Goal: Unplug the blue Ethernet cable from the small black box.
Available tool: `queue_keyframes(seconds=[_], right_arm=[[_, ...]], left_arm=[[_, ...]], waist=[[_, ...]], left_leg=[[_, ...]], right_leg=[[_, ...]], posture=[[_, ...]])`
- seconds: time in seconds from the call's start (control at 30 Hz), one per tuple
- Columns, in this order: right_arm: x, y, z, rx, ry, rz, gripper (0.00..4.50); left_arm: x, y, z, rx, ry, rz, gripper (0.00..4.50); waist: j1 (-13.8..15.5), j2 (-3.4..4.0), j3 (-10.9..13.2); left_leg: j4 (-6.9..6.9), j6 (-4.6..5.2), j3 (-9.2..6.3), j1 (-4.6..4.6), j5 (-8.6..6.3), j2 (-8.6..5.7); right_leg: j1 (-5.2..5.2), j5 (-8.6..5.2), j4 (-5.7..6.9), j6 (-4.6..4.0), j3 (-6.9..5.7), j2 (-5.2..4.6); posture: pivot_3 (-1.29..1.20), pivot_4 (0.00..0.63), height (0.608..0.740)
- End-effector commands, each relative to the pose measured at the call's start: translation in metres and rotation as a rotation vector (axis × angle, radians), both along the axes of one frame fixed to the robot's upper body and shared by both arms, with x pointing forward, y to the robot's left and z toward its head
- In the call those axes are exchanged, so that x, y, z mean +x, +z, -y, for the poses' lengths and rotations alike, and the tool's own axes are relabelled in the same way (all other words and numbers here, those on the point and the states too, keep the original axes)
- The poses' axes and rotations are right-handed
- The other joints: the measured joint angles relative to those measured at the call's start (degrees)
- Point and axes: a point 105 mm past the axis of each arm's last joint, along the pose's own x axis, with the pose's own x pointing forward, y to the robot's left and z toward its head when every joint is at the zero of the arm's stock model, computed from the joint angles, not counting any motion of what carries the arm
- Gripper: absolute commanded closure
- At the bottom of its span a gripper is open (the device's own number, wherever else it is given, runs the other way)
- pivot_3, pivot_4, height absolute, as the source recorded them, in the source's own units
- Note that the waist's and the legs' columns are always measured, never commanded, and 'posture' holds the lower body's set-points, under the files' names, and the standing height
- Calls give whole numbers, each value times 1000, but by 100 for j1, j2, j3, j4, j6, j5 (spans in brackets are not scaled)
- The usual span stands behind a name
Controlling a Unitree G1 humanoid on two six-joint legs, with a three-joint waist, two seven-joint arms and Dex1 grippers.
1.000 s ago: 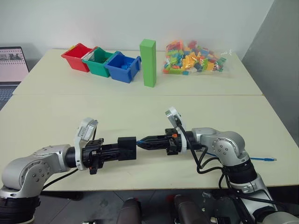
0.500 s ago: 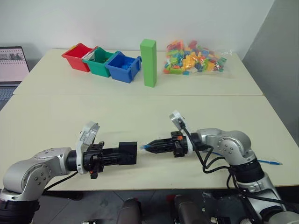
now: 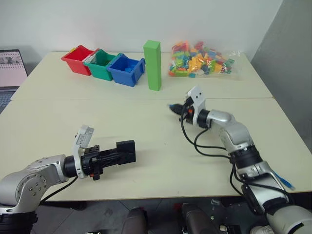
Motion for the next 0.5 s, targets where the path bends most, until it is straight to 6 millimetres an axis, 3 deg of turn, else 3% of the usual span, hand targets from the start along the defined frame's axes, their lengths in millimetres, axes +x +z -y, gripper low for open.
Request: queue_keyframes(seconds=[0.03,0.2,0.23,0.37,0.5], right_arm=[[35,3,27,-91,-213,83,4446],[51,-10,37,-142,-306,26,4446],[52,-11,38,-139,-318,15,3735],[55,-10,40,-102,-331,-3,2847],[54,4,41,-72,-300,45,1876]], left_arm=[[0,7,4,9,3,45,3706],[5,4,5,27,37,63,3706],[7,3,5,27,48,66,3706],[10,2,5,38,61,85,3706],[25,4,3,55,137,151,3706]], waist=[[15,0,0],[10,1,1],[9,1,1],[-5,2,1],[1,3,2]], left_leg=[[-3,0,-1,-1,0,-2],[-10,-1,2,-3,0,-3],[-12,-1,3,-3,0,-3],[-15,-1,2,-1,0,-1],[-14,-1,1,-1,0,-2]], right_leg=[[0,15,0,-27,-2,-4],[-1,16,-5,-31,0,-5],[-2,16,-5,-31,0,-5],[-2,16,-3,-32,0,-5],[-2,16,-2,-32,-1,-5]], posture=[[0,150,740],[0,150,740],[0,150,740],[0,150,740],[0,150,740]])
